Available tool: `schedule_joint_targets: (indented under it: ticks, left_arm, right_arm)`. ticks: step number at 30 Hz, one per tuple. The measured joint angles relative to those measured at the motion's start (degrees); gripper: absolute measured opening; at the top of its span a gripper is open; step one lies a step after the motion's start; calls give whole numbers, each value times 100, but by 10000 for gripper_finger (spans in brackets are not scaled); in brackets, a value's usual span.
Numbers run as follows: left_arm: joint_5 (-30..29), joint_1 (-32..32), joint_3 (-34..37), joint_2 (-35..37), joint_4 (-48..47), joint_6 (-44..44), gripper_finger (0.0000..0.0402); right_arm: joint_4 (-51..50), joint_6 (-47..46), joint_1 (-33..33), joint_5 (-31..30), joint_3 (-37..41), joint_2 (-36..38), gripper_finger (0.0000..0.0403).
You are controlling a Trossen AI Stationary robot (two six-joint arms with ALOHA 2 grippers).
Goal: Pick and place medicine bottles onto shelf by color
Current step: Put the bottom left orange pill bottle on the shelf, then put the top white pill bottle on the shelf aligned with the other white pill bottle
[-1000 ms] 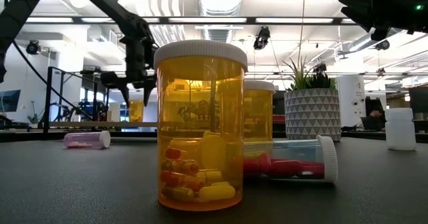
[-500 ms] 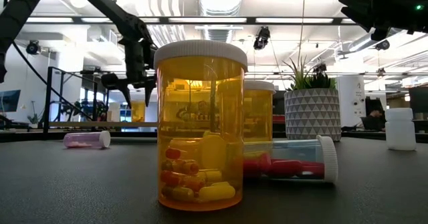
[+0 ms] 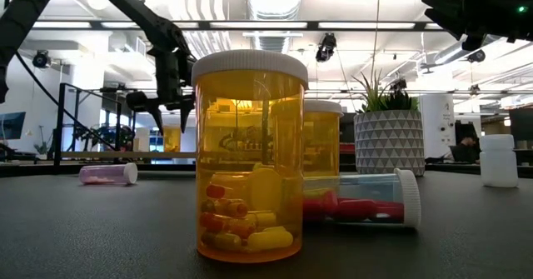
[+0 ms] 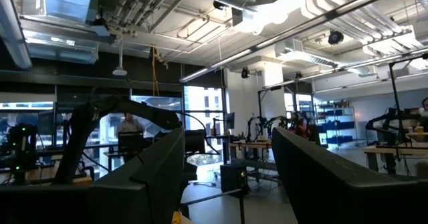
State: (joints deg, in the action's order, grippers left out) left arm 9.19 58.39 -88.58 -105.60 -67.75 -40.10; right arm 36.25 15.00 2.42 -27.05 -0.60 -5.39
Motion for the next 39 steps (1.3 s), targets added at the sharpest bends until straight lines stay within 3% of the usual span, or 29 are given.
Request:
schedule_joint_targets:
  ticks: [19, 28, 35, 39]
  left_arm:
    - [33, 0, -73, 79, -66, 57, 306]
    - [74, -67, -107, 740, -70, 228, 323]
    - [-382, -346, -100, 1573, 678, 999, 323]
    - [-718, -587, 10, 2128, 1579, 2098, 323]
  right_arm:
    - [-1, 0, 0, -2, 0, -1, 215]
    - [-2, 0, 0, -2, 0, -2, 215]
    - [-2, 0, 0, -2, 0, 0, 215]
    - [-2, 0, 0, -2, 1, -1, 215]
